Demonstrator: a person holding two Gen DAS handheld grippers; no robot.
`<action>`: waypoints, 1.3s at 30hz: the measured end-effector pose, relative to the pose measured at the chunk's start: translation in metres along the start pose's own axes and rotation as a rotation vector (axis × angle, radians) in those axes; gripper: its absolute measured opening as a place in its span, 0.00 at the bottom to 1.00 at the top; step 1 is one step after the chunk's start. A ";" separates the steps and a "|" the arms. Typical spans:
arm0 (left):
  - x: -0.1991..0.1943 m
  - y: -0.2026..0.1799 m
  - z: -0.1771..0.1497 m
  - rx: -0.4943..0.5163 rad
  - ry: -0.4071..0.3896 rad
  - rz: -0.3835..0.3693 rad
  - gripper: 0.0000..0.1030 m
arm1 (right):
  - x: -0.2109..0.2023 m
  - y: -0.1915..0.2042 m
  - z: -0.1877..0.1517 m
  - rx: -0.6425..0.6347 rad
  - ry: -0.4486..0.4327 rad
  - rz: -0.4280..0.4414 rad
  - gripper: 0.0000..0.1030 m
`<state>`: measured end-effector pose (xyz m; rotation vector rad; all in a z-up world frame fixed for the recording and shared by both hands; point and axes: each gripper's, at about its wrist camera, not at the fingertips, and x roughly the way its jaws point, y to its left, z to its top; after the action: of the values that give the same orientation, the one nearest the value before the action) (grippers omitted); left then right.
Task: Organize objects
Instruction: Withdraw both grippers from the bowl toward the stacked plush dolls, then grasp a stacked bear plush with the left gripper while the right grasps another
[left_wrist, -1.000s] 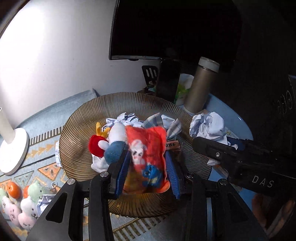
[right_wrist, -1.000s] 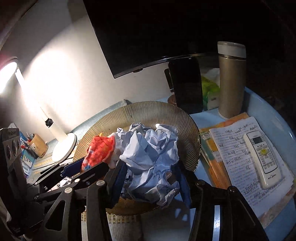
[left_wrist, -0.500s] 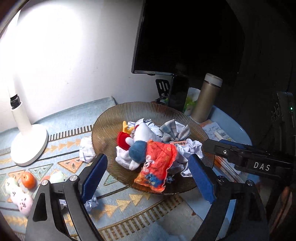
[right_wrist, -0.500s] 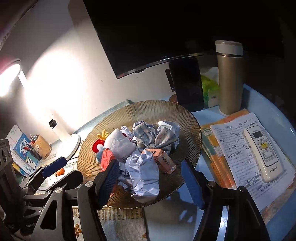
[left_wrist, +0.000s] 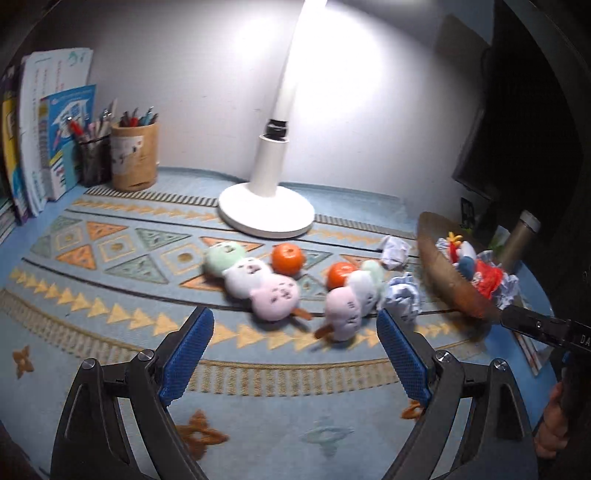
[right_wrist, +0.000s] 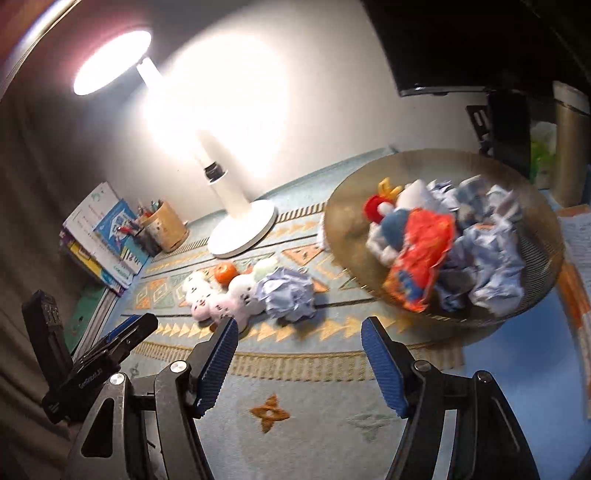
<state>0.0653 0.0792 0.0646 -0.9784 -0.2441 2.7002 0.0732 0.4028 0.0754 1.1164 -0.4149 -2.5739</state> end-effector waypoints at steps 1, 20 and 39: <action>0.002 0.016 -0.004 -0.032 0.008 0.019 0.87 | 0.012 0.008 -0.006 -0.013 0.024 0.004 0.66; 0.013 0.054 -0.022 -0.121 0.019 0.093 0.87 | 0.086 0.050 -0.048 -0.202 0.030 -0.130 0.66; 0.132 0.026 0.053 -0.221 0.304 0.123 0.86 | 0.164 0.087 -0.002 -0.031 0.156 -0.043 0.66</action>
<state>-0.0715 0.0893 0.0193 -1.4956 -0.4408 2.6218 -0.0183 0.2598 -0.0001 1.3172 -0.3168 -2.4973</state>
